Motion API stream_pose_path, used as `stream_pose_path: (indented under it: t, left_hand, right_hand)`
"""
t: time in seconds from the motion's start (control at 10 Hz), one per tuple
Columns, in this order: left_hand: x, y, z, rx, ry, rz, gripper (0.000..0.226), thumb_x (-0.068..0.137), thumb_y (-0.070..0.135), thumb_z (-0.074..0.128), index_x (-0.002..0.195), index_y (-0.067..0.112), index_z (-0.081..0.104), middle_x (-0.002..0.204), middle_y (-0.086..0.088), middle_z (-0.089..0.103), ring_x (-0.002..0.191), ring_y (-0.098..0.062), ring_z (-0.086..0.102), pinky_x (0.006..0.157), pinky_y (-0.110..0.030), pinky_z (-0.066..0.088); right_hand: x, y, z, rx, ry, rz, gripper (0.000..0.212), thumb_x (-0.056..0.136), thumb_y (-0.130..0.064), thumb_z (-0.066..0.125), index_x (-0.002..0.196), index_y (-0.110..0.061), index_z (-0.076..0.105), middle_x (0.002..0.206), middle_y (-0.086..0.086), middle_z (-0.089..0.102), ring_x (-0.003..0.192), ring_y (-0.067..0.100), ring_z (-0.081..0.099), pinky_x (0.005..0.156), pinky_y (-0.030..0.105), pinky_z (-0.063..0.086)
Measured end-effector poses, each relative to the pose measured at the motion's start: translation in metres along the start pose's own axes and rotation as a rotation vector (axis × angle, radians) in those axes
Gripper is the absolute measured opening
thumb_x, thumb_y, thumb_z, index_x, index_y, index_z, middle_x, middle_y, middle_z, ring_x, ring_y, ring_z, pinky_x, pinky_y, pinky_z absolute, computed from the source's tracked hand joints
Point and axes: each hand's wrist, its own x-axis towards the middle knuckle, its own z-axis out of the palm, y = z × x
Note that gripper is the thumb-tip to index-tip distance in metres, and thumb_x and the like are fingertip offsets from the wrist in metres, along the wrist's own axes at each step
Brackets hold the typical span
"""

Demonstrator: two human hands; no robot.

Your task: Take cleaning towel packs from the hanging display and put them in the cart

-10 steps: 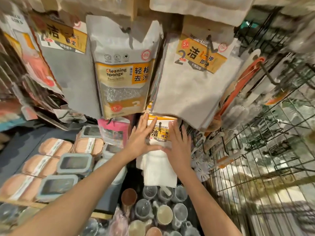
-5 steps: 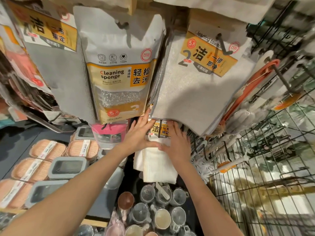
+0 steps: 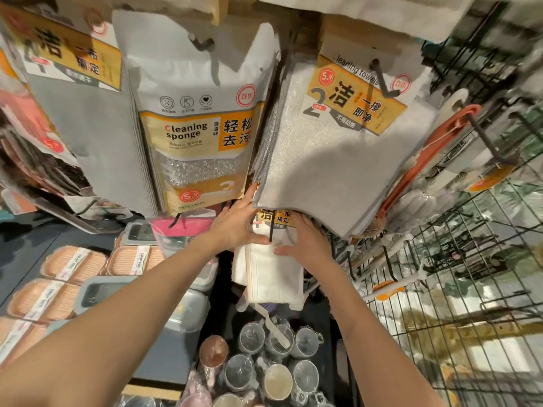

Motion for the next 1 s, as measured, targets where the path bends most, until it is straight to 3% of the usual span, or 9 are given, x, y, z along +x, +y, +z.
stream_pose_path:
  t: [0.2,0.3,0.4,0.5,0.7,0.8,0.9,1.0]
  left_hand:
    - [-0.001,0.002,-0.006,-0.075,-0.04,-0.014,0.075,0.067,0.051,0.077,0.134,0.043,0.044,0.158,0.011,0.004,0.141,-0.016,0.025,0.111,-0.053,0.027]
    - [-0.003,0.003,-0.005,-0.099,-0.022,-0.009,0.082,0.064,0.053,0.078,0.137,0.039,0.043,0.159,0.008,0.006,0.142,-0.015,0.021,0.111,-0.051,0.028]
    - [-0.011,0.016,-0.006,-0.088,-0.018,-0.064,0.08,0.07,0.048,0.077,0.138,0.022,0.045,0.159,0.001,0.006,0.143,-0.018,0.019,0.113,-0.047,0.026]
    - [-0.017,0.025,-0.005,-0.086,0.014,-0.073,0.082,0.073,0.047,0.075,0.14,0.015,0.04,0.159,-0.002,0.005,0.145,-0.02,0.012,0.116,-0.044,0.02]
    - [-0.039,0.028,0.008,-0.207,0.034,-0.11,0.103,0.072,0.046,0.076,0.151,0.021,0.015,0.158,0.001,-0.015,0.146,-0.016,-0.004,0.116,-0.033,0.006]
    - [-0.056,0.03,0.013,-0.257,-0.031,-0.123,0.103,0.072,0.045,0.075,0.151,0.023,0.012,0.159,0.0,-0.009,0.146,-0.019,-0.005,0.117,-0.037,0.006]
    - [-0.075,0.038,0.013,-0.301,-0.033,-0.137,0.083,0.074,0.037,0.076,0.144,0.018,0.035,0.153,-0.002,0.028,0.141,-0.018,0.024,0.113,-0.03,0.024]
    - [-0.091,0.049,0.006,-0.261,0.017,-0.145,0.063,0.078,0.033,0.075,0.134,0.018,0.05,0.134,-0.001,0.053,0.125,-0.019,0.048,0.103,-0.03,0.038]
  right_hand:
    - [0.003,0.001,0.002,0.004,-0.011,0.027,0.087,0.069,-0.035,0.08,0.141,-0.03,0.031,0.148,-0.009,0.035,0.134,0.016,0.036,0.104,0.036,0.037]
    - [0.002,0.001,0.002,-0.029,-0.022,0.019,0.088,0.071,-0.038,0.078,0.143,-0.031,0.027,0.151,-0.01,0.029,0.137,0.017,0.031,0.107,0.042,0.035]
    - [-0.005,0.0,-0.001,-0.107,-0.022,0.005,0.089,0.077,-0.041,0.071,0.148,-0.034,0.017,0.156,-0.01,0.017,0.142,0.019,0.019,0.114,0.047,0.022]
    - [-0.015,0.002,-0.006,-0.188,-0.034,-0.015,0.089,0.084,-0.045,0.062,0.15,-0.034,0.004,0.159,-0.011,0.004,0.146,0.021,0.008,0.117,0.049,0.012]
    - [-0.04,-0.001,-0.011,-0.182,-0.081,-0.039,0.079,0.092,-0.045,0.052,0.149,-0.038,-0.002,0.159,-0.008,-0.005,0.146,0.022,-0.006,0.117,0.053,0.008]
    - [-0.055,-0.002,-0.011,-0.188,-0.106,-0.041,0.077,0.093,-0.046,0.05,0.15,-0.033,0.001,0.159,-0.008,0.001,0.146,0.02,-0.003,0.117,0.05,0.014]
    - [-0.071,-0.001,-0.013,-0.199,-0.076,-0.087,0.074,0.093,-0.047,0.05,0.151,-0.028,0.009,0.159,-0.004,0.012,0.146,0.018,0.006,0.117,0.043,0.018]
    - [-0.086,0.0,-0.019,-0.189,-0.034,-0.167,0.071,0.091,-0.049,0.051,0.15,-0.023,0.021,0.156,-0.002,0.022,0.144,0.017,0.016,0.116,0.036,0.019]
